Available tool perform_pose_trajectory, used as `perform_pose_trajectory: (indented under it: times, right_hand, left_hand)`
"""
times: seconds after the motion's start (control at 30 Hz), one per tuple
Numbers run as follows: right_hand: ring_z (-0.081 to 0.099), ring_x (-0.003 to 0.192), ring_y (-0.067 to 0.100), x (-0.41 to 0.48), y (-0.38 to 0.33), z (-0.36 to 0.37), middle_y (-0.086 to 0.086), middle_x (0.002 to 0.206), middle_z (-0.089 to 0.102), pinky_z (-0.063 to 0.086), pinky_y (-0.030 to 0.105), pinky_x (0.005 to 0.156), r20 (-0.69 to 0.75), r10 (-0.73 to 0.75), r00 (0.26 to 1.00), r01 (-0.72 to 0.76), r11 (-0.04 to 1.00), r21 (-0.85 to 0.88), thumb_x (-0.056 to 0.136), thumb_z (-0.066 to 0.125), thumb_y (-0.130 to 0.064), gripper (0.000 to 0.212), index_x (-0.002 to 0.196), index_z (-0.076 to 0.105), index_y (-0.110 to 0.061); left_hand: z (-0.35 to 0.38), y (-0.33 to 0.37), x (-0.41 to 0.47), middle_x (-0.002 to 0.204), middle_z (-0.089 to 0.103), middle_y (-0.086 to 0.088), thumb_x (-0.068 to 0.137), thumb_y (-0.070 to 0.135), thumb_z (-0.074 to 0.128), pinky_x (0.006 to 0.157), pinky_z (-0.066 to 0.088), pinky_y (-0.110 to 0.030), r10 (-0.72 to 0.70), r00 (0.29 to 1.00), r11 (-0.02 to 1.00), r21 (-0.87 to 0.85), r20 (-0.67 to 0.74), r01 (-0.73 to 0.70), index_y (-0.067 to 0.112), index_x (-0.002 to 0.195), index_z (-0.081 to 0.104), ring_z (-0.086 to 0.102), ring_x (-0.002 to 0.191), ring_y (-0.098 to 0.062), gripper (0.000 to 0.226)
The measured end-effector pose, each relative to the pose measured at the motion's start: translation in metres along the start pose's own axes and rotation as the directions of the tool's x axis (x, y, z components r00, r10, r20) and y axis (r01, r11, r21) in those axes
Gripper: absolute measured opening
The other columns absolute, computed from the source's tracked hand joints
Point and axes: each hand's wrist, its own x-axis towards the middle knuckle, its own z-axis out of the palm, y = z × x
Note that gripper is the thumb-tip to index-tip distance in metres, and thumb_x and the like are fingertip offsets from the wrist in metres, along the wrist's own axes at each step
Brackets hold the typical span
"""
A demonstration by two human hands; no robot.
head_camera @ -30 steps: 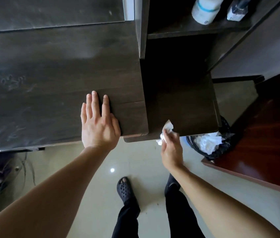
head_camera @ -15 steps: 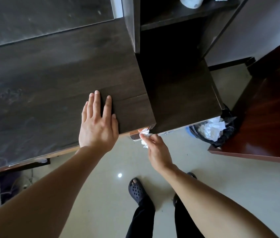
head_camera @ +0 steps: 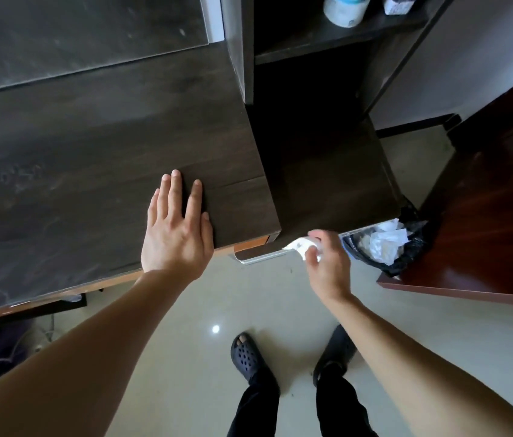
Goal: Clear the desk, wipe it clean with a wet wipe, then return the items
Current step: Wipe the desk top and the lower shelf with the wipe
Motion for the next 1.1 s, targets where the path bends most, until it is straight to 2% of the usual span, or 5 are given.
perform_pose_trajectory:
  times: [0.1, 0.3, 0.53, 0.97, 1.1]
  right_hand:
    - [0.059, 0.101, 0.032, 0.034, -0.002, -0.005, 0.015, 0.108, 0.060, 0.043, 0.026, 0.079, -0.126, 0.073, 0.989, -0.073, 0.997, 0.000, 0.082, 0.060, 0.005, 0.022, 0.101, 0.061, -0.004]
    - [0.045, 0.131, 0.030, 0.030, 0.011, 0.010, 0.017, 0.135, 0.053, 0.040, 0.036, 0.107, 0.387, -0.404, 0.829, 0.460, 0.886, -0.061, 0.090, 0.054, 0.004, 0.028, 0.116, 0.062, 0.003]
    - [0.055, 0.084, 0.040, 0.126, 0.098, -0.078, 0.019, 0.086, 0.059, 0.042, 0.039, 0.071, 0.071, -0.016, 0.997, 0.038, 0.944, -0.328, 0.075, 0.059, 0.010, 0.014, 0.079, 0.065, -0.001]
    - [0.050, 0.103, 0.040, 0.251, 0.085, -0.061, 0.025, 0.113, 0.051, 0.042, 0.041, 0.084, 0.317, -0.126, 0.940, 0.246, 0.895, -0.372, 0.085, 0.052, -0.001, 0.041, 0.125, 0.055, -0.006]
    - [0.054, 0.093, 0.038, 0.148, 0.070, -0.043, 0.017, 0.106, 0.058, 0.049, 0.040, 0.078, 0.601, -0.393, 0.696, 0.516, 0.855, -0.039, 0.083, 0.054, 0.007, 0.046, 0.124, 0.060, -0.013]
  left_hand:
    - [-0.001, 0.002, 0.000, 0.149, 0.029, -0.028, 0.095, 0.027, 0.028, 0.116, 0.020, -0.050, -0.014, 1.000, 1.000, 0.005, 0.026, 0.014, 0.003, 0.140, 0.040, 0.022, 0.141, -0.042, 0.052]
    - [-0.007, 0.029, 0.008, 0.148, 0.029, -0.029, 0.090, 0.022, 0.032, 0.113, 0.023, -0.054, -0.166, 0.986, 0.984, -0.063, 0.022, 0.167, 0.001, 0.136, 0.044, 0.022, 0.140, -0.045, 0.052]
    - [0.015, 0.112, 0.068, 0.152, 0.028, -0.021, 0.093, 0.015, 0.041, 0.118, 0.014, -0.047, -0.308, 0.951, 0.935, -0.190, -0.023, 0.298, 0.005, 0.136, 0.043, 0.017, 0.143, -0.037, 0.045]
    - [0.026, 0.133, 0.079, 0.149, 0.031, -0.026, 0.090, 0.018, 0.039, 0.116, 0.018, -0.049, -0.385, 0.920, 0.922, -0.070, -0.070, 0.380, 0.002, 0.134, 0.044, 0.022, 0.141, -0.041, 0.048]
    - [0.024, 0.133, 0.078, 0.149, 0.031, -0.025, 0.091, 0.019, 0.040, 0.117, 0.019, -0.050, -0.401, 0.915, 0.915, -0.071, -0.049, 0.398, 0.002, 0.135, 0.044, 0.023, 0.141, -0.040, 0.047]
